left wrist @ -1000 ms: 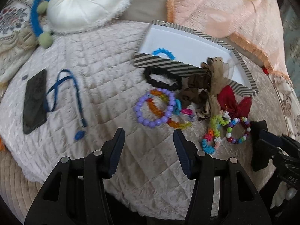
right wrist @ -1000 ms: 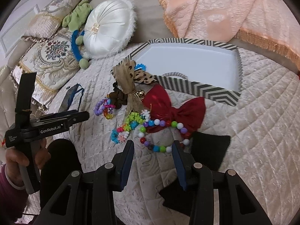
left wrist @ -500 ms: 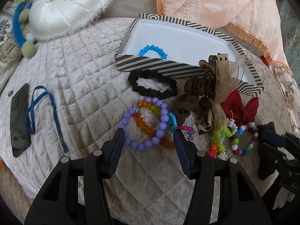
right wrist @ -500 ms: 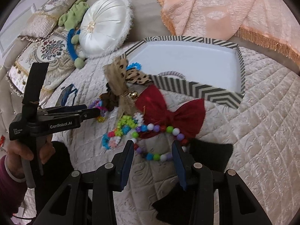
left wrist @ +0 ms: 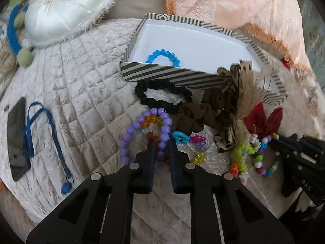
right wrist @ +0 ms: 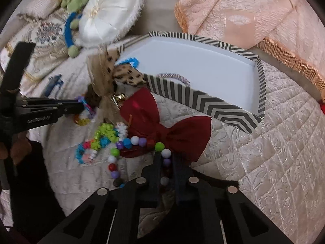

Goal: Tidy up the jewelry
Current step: 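Grasp the purple beaded bracelet with the left tool while the right tool grasps the multicolour beaded bracelet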

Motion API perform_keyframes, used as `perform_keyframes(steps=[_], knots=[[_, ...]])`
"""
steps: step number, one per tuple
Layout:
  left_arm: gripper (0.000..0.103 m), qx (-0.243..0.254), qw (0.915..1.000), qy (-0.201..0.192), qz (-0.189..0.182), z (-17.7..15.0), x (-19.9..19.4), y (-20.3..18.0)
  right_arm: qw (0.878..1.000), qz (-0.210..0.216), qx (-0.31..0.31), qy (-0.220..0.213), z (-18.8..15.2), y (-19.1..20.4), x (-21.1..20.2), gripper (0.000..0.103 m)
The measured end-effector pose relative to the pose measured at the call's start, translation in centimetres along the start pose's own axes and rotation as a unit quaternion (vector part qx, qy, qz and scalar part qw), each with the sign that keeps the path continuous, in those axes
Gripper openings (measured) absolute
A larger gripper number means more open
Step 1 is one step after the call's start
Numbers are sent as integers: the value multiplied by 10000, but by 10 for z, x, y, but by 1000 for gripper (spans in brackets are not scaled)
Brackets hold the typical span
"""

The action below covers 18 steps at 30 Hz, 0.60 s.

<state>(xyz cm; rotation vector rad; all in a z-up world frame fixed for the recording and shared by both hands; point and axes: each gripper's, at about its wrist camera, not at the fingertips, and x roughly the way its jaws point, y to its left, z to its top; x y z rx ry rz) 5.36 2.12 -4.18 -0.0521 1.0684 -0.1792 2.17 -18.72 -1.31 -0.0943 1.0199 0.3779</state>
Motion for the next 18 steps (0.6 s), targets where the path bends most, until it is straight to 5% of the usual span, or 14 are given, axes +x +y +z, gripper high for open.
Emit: perform_keyframes(steps=[7, 14, 15, 16, 18], knots=[[8, -113, 9995, -270, -146, 0, -36, 8, 9966, 539, 227, -588, 6, 2, -51, 9], [9, -24, 9991, -426, -26, -4, -50, 10, 9939, 583, 248, -904, 11, 10, -80, 9], [18, 35, 9992, -399, 33, -4, -47, 8, 9937, 583, 243, -929, 11, 11, -84, 9], [40, 105, 9992, -373, 89, -5, -45, 6, 9934, 591, 240, -953, 12, 12, -87, 9], [54, 269, 9988, -352, 205, -9, -37, 2, 9928, 631, 244, -985, 12, 13, -92, 9]])
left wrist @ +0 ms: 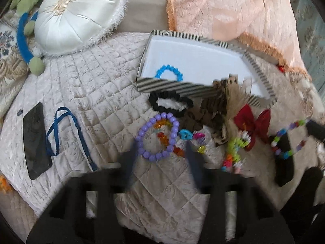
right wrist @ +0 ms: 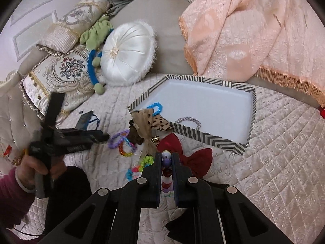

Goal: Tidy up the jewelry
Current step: 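Grasp the purple beaded bracelet with the left tool while the right tool grasps the multicolour beaded bracelet, then lower both bracelets into the striped tray and open both tools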

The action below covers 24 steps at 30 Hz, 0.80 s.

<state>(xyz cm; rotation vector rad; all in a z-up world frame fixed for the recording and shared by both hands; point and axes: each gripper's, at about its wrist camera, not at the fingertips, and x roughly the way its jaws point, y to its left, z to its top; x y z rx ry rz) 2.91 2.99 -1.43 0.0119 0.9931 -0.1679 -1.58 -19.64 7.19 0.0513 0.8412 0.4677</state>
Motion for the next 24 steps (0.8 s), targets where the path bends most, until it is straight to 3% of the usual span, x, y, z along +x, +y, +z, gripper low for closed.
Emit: perform_keyframes(steps=[6, 8, 10, 12, 15, 24], knots=[[52, 115, 9994, 281, 134, -5, 31, 0, 10000, 36, 69, 12, -1, -2, -2, 9], [38, 203, 9994, 280, 53, -6, 36, -1, 9999, 37, 101, 6, -1, -3, -2, 9], [15, 182, 9994, 293, 22, -5, 35, 1, 9999, 27, 117, -3, -1, -3, -3, 9], [8, 57, 9994, 354, 29, -3, 34, 7, 9999, 28, 132, -23, 0, -4, -5, 9], [8, -334, 9977, 416, -407, -4, 25, 21, 9999, 52, 137, -71, 1, -3, -8, 9], [8, -435, 9974, -149, -560, 18, -37, 22, 9997, 101, 14, -234, 10, 6, -19, 9]])
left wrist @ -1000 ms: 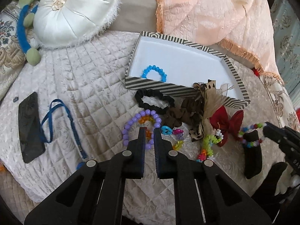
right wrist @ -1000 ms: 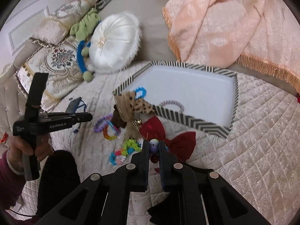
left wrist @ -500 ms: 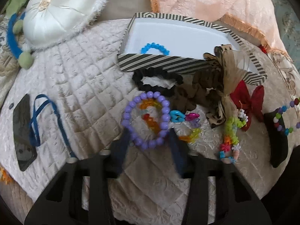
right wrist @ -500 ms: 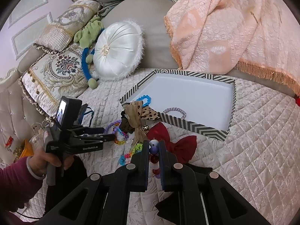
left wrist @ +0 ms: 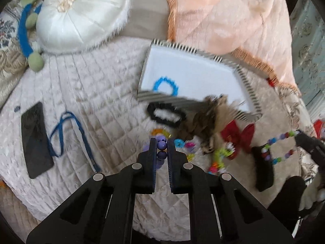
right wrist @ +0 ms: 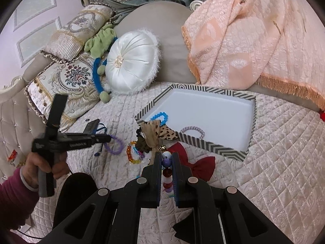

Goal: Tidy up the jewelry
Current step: 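Lower both bracelets into the striped tray and open both tools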

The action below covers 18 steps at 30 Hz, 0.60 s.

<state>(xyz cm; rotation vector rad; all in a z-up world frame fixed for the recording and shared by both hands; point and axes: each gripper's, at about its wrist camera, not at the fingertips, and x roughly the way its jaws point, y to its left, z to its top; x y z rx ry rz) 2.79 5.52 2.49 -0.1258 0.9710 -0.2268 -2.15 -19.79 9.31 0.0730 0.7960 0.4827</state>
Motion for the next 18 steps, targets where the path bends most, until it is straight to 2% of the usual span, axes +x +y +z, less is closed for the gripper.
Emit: perform_keyframes(steps=[9, 18], knots=[[8, 82, 9990, -438, 95, 36, -31, -11, 9997, -88, -140, -190, 25, -2, -9, 9], [8, 248, 9983, -482, 228, 78, -11, -32, 9990, -387, -182, -151, 57, -23, 9, 9]])
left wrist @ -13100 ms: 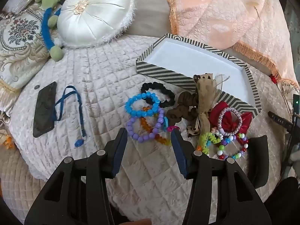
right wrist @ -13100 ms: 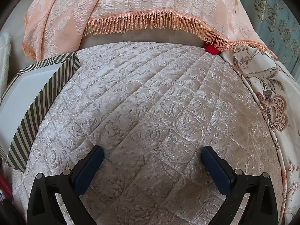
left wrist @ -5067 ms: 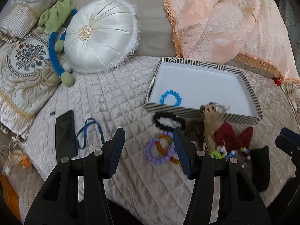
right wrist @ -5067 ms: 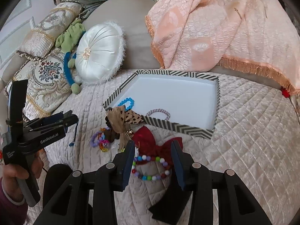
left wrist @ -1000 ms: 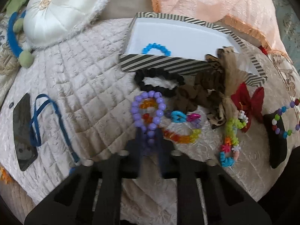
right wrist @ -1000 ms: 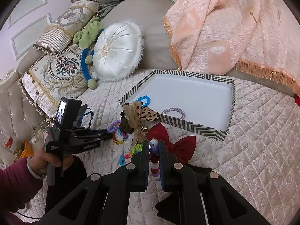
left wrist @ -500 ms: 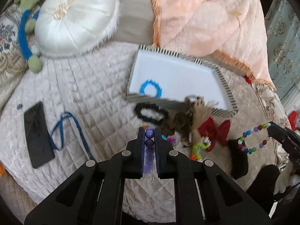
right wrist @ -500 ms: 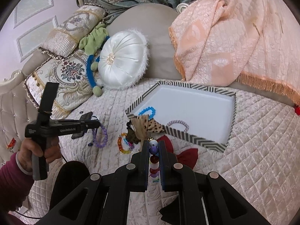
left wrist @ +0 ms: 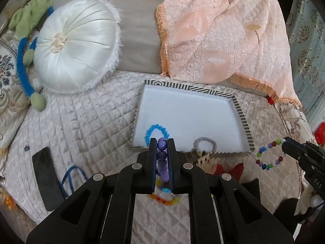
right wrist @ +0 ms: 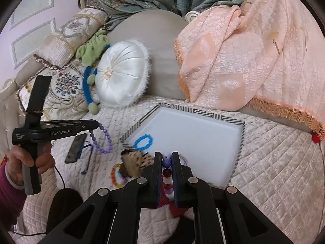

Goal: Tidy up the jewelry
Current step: 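Lower both bracelets into the striped tray and open both tools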

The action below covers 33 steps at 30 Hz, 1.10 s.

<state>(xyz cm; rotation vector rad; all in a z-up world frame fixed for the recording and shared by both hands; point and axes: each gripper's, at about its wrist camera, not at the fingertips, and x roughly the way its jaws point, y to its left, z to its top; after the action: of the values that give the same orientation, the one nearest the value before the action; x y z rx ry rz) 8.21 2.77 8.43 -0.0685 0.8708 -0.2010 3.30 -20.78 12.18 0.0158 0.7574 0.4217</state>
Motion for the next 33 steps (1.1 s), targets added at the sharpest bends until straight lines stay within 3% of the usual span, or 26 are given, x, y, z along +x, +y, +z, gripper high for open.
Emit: perform_keyframes(steps=[14, 23, 33], knots=[[8, 175, 9994, 291, 5, 42, 72, -36, 9984, -107, 326, 459, 18, -38, 75, 9], [8, 179, 9970, 735, -189, 40, 122, -52, 9929, 130, 827, 839, 7, -58, 121, 9], [8, -28, 9934, 1138, 146, 27, 164, -29, 9820, -529, 1160, 1396, -22, -110, 149, 9]])
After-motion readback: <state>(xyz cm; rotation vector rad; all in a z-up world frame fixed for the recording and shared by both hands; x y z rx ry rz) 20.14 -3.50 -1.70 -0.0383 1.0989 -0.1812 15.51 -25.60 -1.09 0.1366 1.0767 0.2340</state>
